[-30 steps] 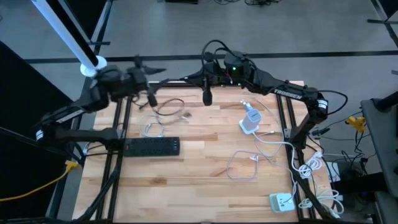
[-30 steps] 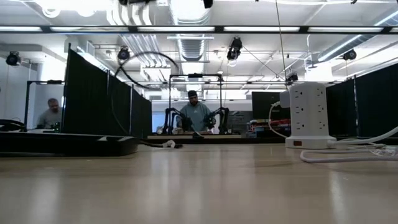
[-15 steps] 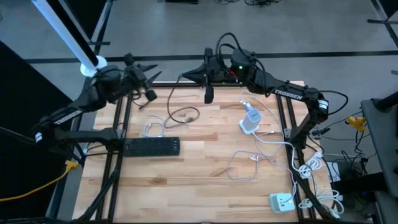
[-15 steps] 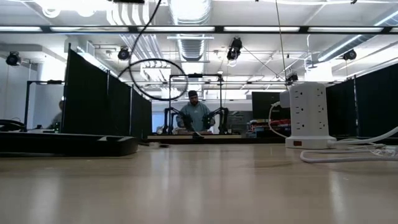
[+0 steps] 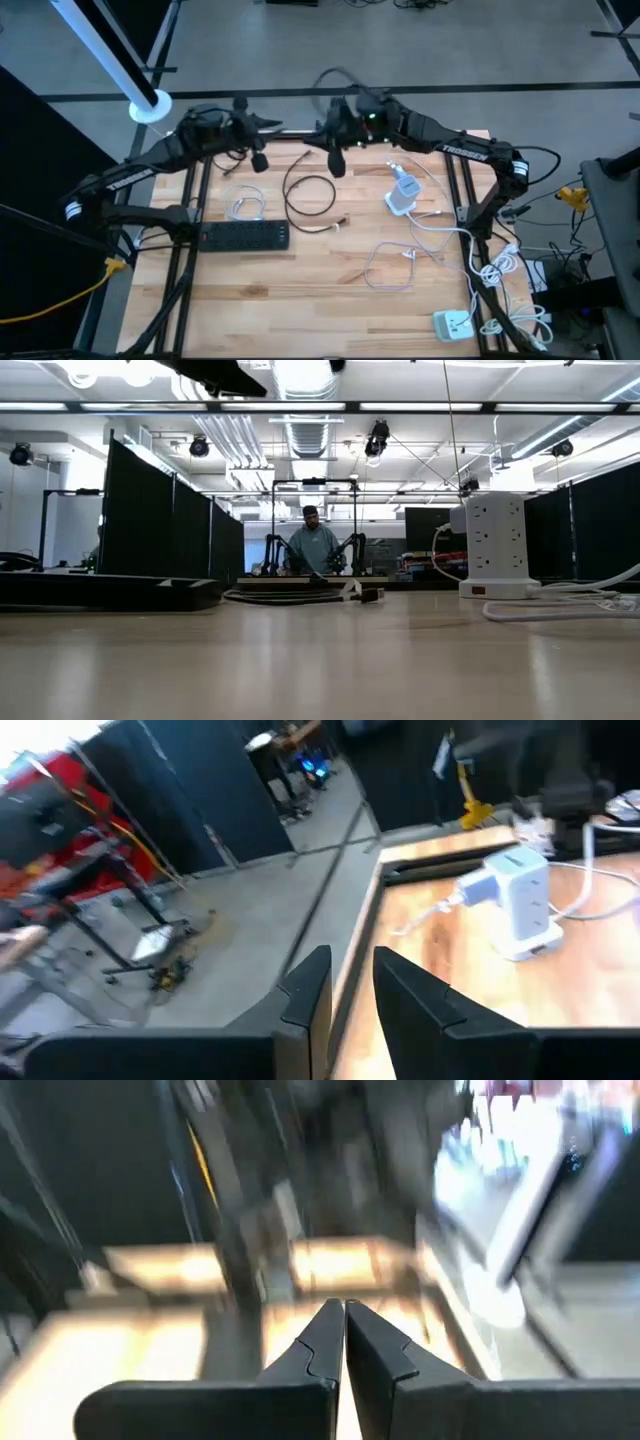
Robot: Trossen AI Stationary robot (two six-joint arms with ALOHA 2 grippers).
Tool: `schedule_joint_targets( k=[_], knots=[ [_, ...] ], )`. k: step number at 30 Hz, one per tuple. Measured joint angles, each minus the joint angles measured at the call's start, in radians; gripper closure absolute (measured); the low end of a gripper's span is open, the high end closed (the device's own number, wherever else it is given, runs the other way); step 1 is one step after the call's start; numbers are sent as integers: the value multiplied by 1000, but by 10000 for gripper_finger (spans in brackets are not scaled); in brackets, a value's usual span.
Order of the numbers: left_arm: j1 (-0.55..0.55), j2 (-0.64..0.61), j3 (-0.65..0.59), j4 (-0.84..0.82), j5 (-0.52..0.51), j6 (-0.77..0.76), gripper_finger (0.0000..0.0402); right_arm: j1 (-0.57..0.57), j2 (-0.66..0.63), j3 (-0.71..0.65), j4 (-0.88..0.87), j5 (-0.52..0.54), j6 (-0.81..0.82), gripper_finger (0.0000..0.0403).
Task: Insert USB
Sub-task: Insert the bottom black charger cable into the black outlet extension
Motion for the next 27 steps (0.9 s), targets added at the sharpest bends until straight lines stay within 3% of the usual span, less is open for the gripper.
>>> schedule_joint_targets(
  k=[7,13,17,21,27],
  knots=[
    [0,-180,0,-39,-163,66,337,3,105,0,-353,34,-91,402],
    [0,-280,0,-173,-159,-76,337,37,207,0,-643,18,-283,403],
    [-1,-295,0,-310,-48,-195,336,62,273,-1,-728,-27,-358,387],
    [-2,-285,0,-383,69,-290,336,97,338,-1,-723,-27,-409,340],
    [-13,-268,0,-459,115,-366,336,131,444,-1,-721,-15,-434,286]
  ],
)
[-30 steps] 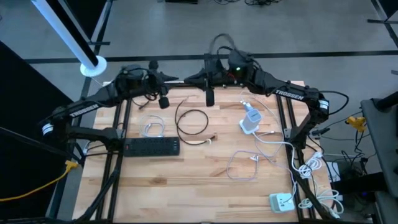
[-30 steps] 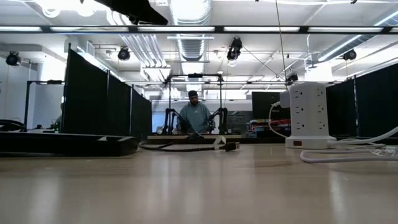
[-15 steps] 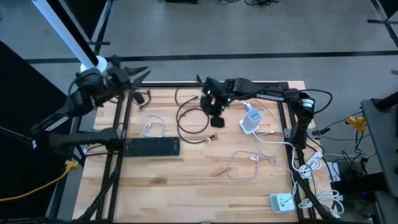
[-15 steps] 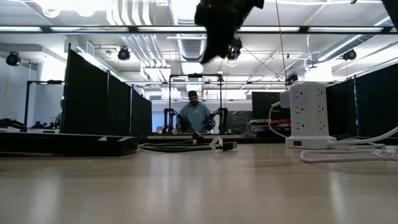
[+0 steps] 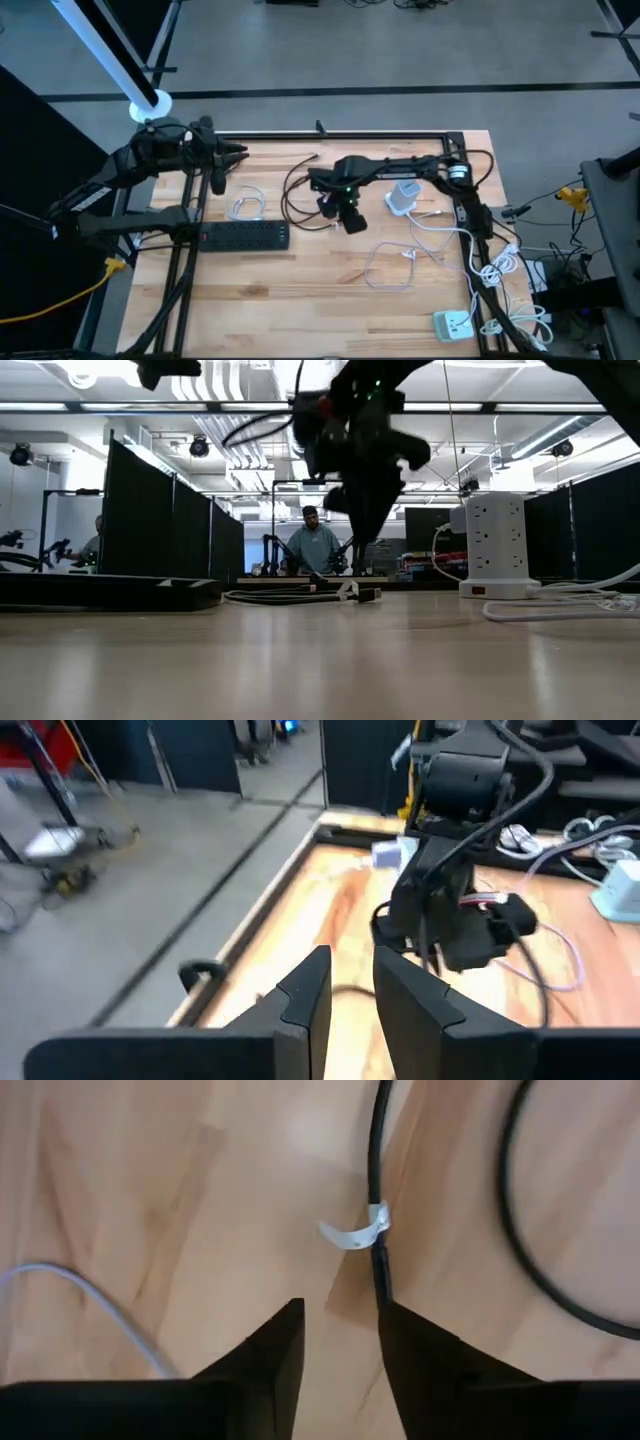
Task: Insert USB
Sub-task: Insert the bottom black charger cable into the black outlet extension
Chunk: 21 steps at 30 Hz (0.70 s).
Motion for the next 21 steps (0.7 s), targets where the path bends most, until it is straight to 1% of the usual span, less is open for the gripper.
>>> schedule_joint_targets(
  k=[4,5,11,13,15,16,19,21],
  knots=[
    [-10,0,0,-18,4,-19,335,17,61,0,33,96,-31,289],
    [-12,-1,0,-19,7,-24,335,18,73,0,38,101,-36,293],
    [-17,-10,0,-34,13,-34,335,15,114,0,91,111,-8,325],
    [-17,-11,0,-34,13,-34,335,15,124,3,87,117,2,347],
    [-17,-12,0,-34,13,-34,335,14,133,6,77,105,1,378],
    [-17,-12,0,-34,13,-32,335,13,133,6,74,99,0,385],
    [-17,-9,0,-34,13,-29,335,14,110,0,76,96,25,385],
    [-17,-9,0,-40,14,-25,335,11,66,-5,76,88,42,385]
  ],
)
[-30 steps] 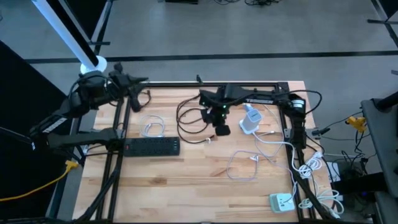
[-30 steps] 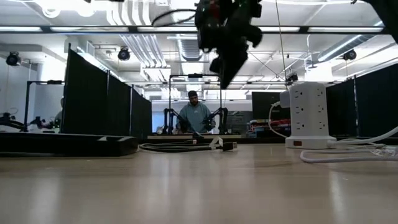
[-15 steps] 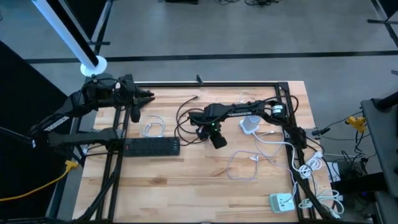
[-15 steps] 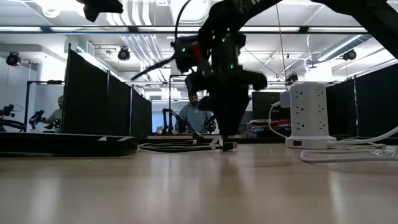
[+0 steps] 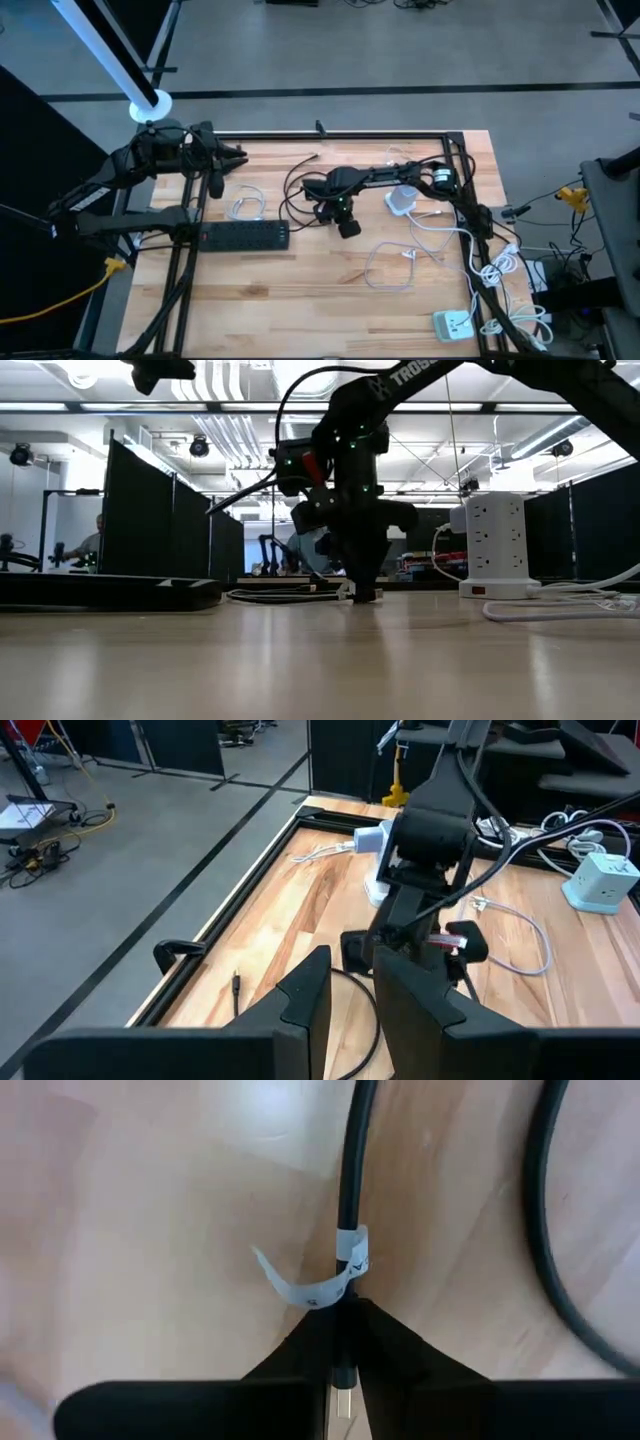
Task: Insert USB
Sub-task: Insert the bottom black charger cable into the black outlet extension
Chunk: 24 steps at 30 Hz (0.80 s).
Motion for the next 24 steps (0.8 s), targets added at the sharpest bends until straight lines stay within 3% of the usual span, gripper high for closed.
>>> schedule_joint_targets(
  k=[5,11,20,24],
  knots=[
    [0,1,0,6,48,1,335,-56,-180,17,113,-122,141,385],
    [-1,6,-1,41,80,-2,335,-171,-320,15,350,-243,524,385],
    [-5,65,-1,140,111,0,335,-267,-364,15,650,-449,1086,385],
    [-13,110,-1,148,117,1,335,-273,-360,15,783,-461,1288,385]
  ],
)
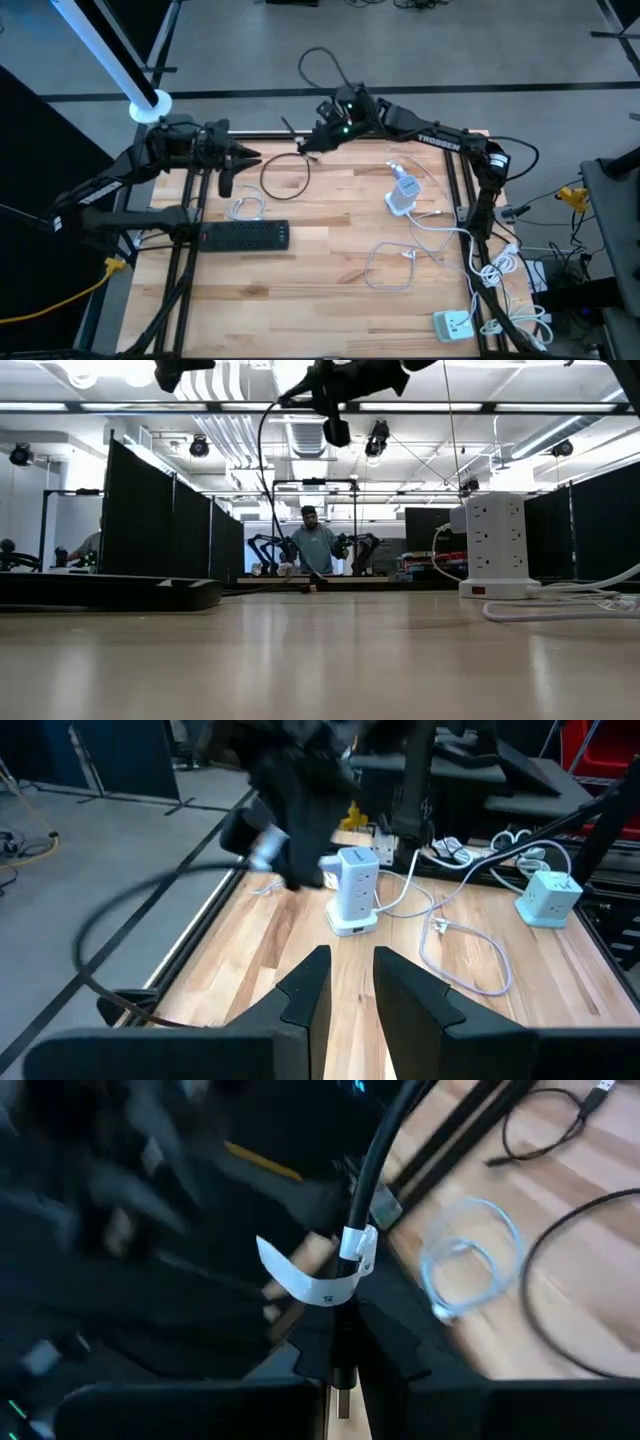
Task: Insert USB
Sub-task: Insert the bottom black charger cable into the black outlet extension
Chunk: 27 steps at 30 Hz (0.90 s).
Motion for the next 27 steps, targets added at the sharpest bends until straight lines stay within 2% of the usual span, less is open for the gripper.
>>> schedule_joint_targets(
  k=[9,17,20,22,27],
  knots=[
    [-33,68,0,8,19,21,336,-3,1,0,162,4,309,385],
    [-39,69,0,17,20,24,336,-3,1,0,195,7,342,385],
    [-39,67,0,17,20,27,336,-3,1,0,189,14,247,385],
    [-39,61,0,16,20,27,336,4,1,0,165,48,97,385],
    [-39,11,0,9,20,-9,336,75,1,-18,27,297,-414,385]
  ],
)
